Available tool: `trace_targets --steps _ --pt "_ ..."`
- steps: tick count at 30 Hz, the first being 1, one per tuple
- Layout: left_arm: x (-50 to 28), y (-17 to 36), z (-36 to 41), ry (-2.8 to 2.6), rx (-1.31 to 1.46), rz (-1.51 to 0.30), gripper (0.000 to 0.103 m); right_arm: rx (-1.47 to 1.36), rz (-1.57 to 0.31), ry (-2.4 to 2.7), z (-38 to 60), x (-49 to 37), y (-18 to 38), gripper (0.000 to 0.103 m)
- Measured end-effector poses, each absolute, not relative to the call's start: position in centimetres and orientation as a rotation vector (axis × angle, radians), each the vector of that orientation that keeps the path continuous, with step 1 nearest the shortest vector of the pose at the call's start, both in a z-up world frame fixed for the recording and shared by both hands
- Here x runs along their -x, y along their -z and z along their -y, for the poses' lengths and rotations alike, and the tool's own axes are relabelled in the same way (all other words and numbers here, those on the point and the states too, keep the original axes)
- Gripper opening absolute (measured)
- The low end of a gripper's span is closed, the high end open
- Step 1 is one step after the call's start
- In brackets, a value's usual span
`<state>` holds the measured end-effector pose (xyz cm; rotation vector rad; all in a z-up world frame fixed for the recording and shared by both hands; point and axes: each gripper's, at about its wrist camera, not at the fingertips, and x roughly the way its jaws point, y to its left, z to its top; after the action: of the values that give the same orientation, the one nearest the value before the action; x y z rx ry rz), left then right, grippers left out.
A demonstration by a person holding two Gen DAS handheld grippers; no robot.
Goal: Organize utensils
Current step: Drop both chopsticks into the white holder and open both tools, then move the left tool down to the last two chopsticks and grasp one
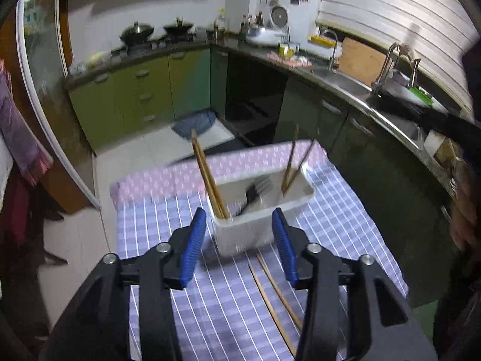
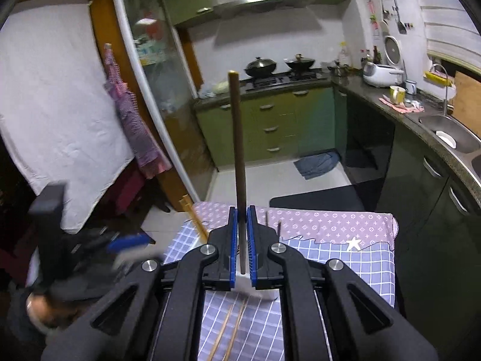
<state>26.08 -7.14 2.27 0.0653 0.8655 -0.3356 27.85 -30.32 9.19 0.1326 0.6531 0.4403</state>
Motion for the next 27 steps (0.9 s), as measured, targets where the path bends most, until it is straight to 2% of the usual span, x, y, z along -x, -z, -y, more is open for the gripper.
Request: trace_targets --steps 10,13,16,19,22,27 --pt "-24.2 5.9 6.5 0.382 0.021 -1.154 0.046 -0.071 -0.798 -0.405 27.0 -32.6 -2.5 0.008" --pt "-24.0 7.2 7.0 0.365 0.004 -1.180 0.055 -0.061 -0.765 -0.400 27.2 -31.6 -2.9 0.009" --pt "-24.1 8.8 7.8 0.353 -0.003 -1.227 0.056 -0.061 -0.719 -0.419 28.1 -29.0 -4.2 0.011" --pt "-24.6 10.7 8.9 0.340 -0.008 -1.300 0.055 -0.049 -0.705 -0.440 29.1 -26.1 -4.7 0.019" --pt "-25.2 13.2 9.5 0.322 0.023 -1.412 0.054 -0.037 -0.741 -0.456 30.1 -23.8 -3.6 0.022" --pt "-26.4 15.6 10.4 0.236 0.011 -1.476 0.038 -0.047 -0.840 -0.441 32.5 -22.6 0.5 0.024"
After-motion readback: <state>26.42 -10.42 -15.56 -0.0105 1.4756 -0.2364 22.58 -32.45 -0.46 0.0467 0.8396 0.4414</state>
